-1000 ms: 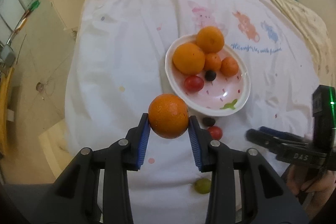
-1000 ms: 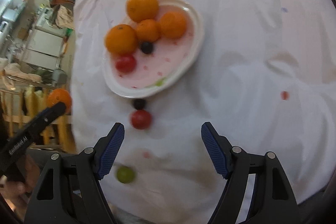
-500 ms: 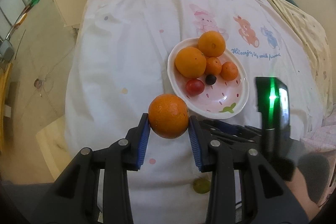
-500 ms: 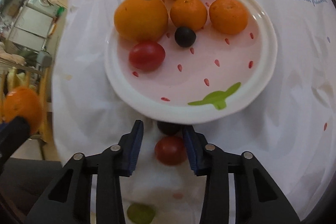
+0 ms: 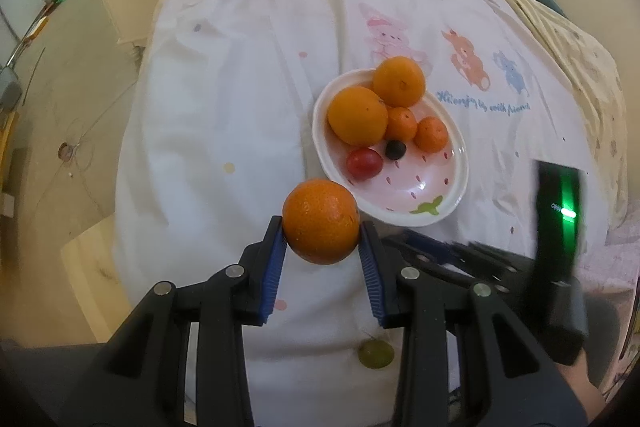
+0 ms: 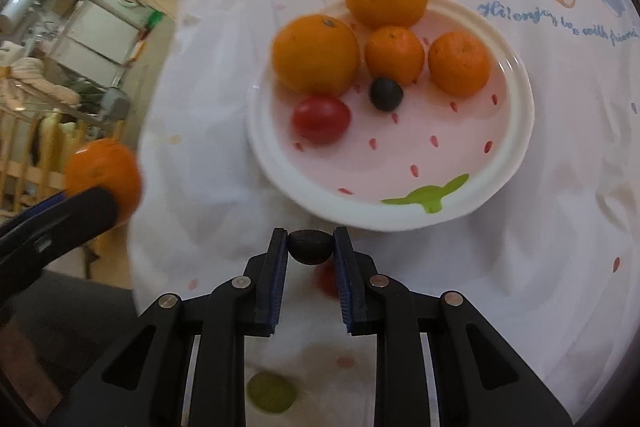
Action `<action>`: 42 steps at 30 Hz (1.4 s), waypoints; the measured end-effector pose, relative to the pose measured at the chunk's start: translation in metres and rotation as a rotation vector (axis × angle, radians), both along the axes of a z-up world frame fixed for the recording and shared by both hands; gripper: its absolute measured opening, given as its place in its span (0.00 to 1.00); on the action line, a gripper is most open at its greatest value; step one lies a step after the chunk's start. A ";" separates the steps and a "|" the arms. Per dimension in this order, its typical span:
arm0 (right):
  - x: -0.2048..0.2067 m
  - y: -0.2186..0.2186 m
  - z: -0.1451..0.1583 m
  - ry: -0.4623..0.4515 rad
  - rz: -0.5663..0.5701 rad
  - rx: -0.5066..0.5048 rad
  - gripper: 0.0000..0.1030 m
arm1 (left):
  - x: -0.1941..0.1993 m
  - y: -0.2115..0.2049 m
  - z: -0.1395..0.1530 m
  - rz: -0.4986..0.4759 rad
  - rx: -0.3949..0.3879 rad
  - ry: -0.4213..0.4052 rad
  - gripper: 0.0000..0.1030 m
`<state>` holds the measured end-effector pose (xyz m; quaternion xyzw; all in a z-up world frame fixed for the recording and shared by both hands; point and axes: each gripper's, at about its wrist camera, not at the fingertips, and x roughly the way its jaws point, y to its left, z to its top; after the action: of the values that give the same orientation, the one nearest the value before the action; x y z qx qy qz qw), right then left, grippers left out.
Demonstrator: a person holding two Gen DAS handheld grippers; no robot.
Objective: Organize fruits
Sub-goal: 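Grasp another dark grape with the right tool while the left tool holds the mandarin, then carry the grape and mandarin over the pink plate with both tools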
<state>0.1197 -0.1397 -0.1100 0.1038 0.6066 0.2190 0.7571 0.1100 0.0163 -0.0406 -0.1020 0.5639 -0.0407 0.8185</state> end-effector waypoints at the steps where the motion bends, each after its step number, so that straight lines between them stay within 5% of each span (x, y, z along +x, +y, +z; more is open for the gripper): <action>1: -0.002 -0.004 0.004 -0.006 0.003 0.012 0.23 | 0.000 0.002 -0.001 0.008 0.000 -0.001 0.32; 15: -0.019 -0.062 0.059 -0.090 -0.024 0.109 0.23 | -0.001 -0.002 -0.014 0.013 0.064 -0.002 0.32; 24: -0.012 -0.104 0.090 -0.236 -0.121 0.189 0.23 | 0.003 -0.007 -0.022 0.011 0.119 -0.009 0.32; 42: 0.033 -0.125 0.086 -0.258 -0.208 0.193 0.24 | 0.035 -0.032 -0.022 -0.052 0.140 -0.024 0.32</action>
<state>0.1531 -0.2646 -0.0241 0.2091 0.4669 0.2083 0.8336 0.1452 -0.0162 -0.0626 -0.0292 0.5581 -0.0237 0.8289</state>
